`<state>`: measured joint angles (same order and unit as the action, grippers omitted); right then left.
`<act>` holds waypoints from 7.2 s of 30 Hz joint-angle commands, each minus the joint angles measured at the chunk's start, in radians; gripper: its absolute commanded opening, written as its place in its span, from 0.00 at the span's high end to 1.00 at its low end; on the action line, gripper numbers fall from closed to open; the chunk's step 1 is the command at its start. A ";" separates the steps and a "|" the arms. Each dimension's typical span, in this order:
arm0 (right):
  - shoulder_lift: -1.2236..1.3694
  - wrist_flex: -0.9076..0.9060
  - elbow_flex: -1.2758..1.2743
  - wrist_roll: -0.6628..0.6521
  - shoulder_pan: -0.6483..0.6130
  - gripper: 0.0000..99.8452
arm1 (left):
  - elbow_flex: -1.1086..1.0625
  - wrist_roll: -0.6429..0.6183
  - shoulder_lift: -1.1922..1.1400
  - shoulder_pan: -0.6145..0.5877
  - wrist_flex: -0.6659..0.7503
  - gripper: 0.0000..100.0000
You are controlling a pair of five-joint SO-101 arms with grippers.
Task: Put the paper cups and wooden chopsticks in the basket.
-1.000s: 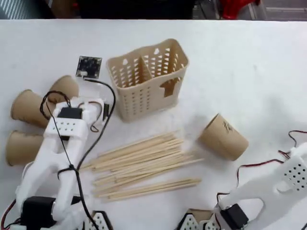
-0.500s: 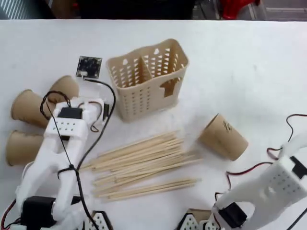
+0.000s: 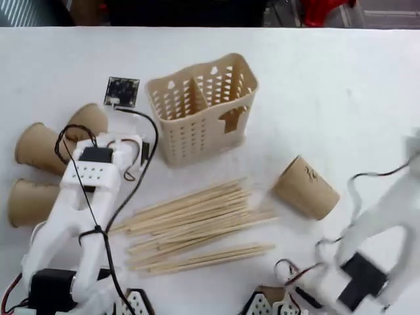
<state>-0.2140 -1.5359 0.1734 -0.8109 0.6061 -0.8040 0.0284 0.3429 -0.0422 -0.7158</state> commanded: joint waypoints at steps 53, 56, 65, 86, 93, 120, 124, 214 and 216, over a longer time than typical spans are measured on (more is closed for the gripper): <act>-0.044 0.007 -0.462 -0.017 -0.033 0.84 | 0.011 0.009 0.033 -0.002 0.023 0.89; -0.127 -0.022 -0.470 -0.078 0.030 0.84 | 0.011 0.011 0.033 -0.002 0.023 0.89; -0.343 -0.150 -0.661 -0.318 0.131 0.84 | 0.011 0.011 0.033 -0.008 0.023 0.89; -0.125 -0.054 -0.503 0.600 -0.131 0.61 | 0.011 0.011 0.033 -0.005 0.023 0.89; 0.018 -0.090 -0.338 0.769 -0.130 0.72 | 0.011 0.011 0.033 -0.004 0.023 0.89; 0.375 -0.081 -0.184 0.825 0.105 0.75 | 0.009 0.011 0.033 -0.002 0.020 0.89; 0.366 -0.047 -0.184 0.776 0.143 0.82 | 0.009 0.011 0.033 -0.002 0.020 0.89; -0.101 0.168 0.206 1.010 -0.748 0.85 | 0.009 0.011 0.033 -0.002 0.021 0.89; -0.196 0.002 0.183 1.008 -0.704 0.93 | 0.009 0.011 0.033 -0.002 0.021 0.89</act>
<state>-0.2585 -1.3088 0.3406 0.2048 -0.1611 -0.8040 0.0284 0.3429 -0.0422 -0.7158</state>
